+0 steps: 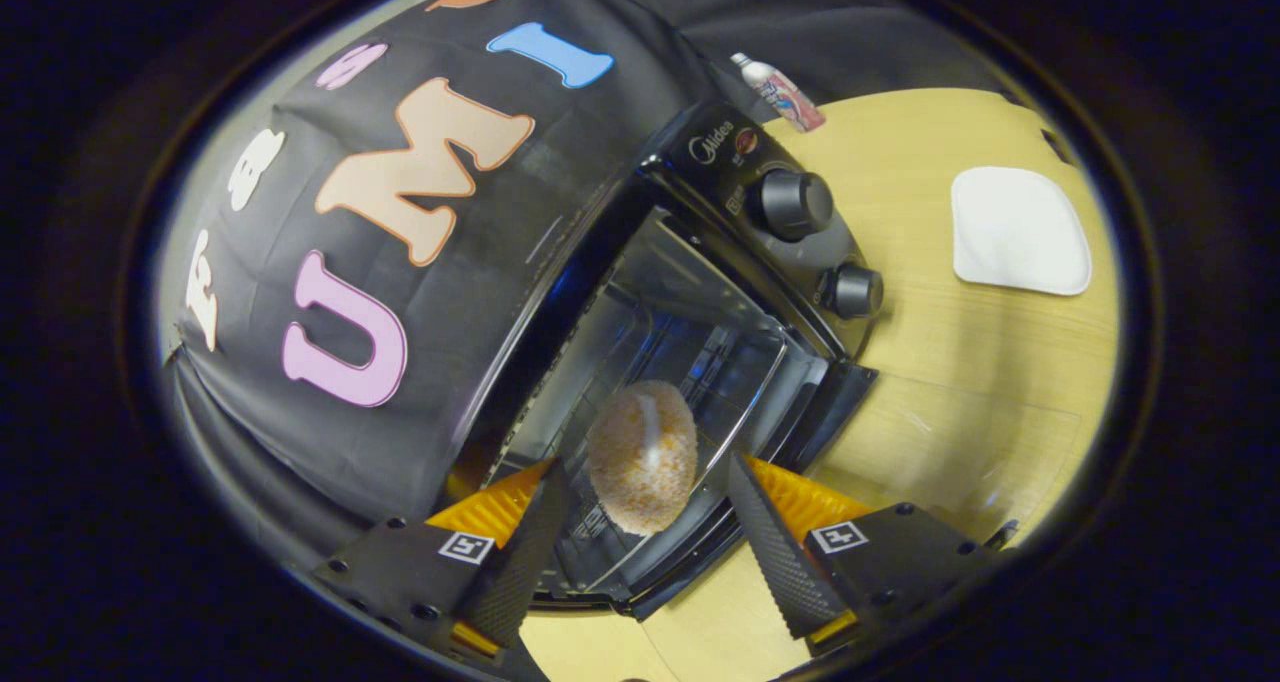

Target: Open the toaster oven, put the food inside, and close the toaster oven door.

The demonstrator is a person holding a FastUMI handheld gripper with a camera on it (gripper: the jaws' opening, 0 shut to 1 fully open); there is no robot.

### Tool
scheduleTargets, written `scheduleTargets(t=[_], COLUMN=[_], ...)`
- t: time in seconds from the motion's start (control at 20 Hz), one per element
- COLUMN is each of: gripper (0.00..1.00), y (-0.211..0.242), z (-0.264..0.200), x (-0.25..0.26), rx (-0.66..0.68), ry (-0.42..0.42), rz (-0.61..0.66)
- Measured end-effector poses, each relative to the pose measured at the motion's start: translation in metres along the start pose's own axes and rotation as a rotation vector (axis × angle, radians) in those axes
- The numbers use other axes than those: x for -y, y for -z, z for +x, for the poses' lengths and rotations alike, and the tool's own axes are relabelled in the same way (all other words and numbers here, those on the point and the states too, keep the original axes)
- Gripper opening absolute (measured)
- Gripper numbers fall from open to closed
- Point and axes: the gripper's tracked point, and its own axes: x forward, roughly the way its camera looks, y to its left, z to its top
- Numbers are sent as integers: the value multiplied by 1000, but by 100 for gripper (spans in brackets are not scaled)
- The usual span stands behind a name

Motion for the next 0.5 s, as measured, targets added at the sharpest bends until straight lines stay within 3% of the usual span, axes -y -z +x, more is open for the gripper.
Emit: scheduleTargets(t=[0.25,0.5], gripper=[99,99], y=[-5,-13], z=[-21,-54], x=[4,10], rx=[16,-1], ry=[16,24], rz=[-79,-281])
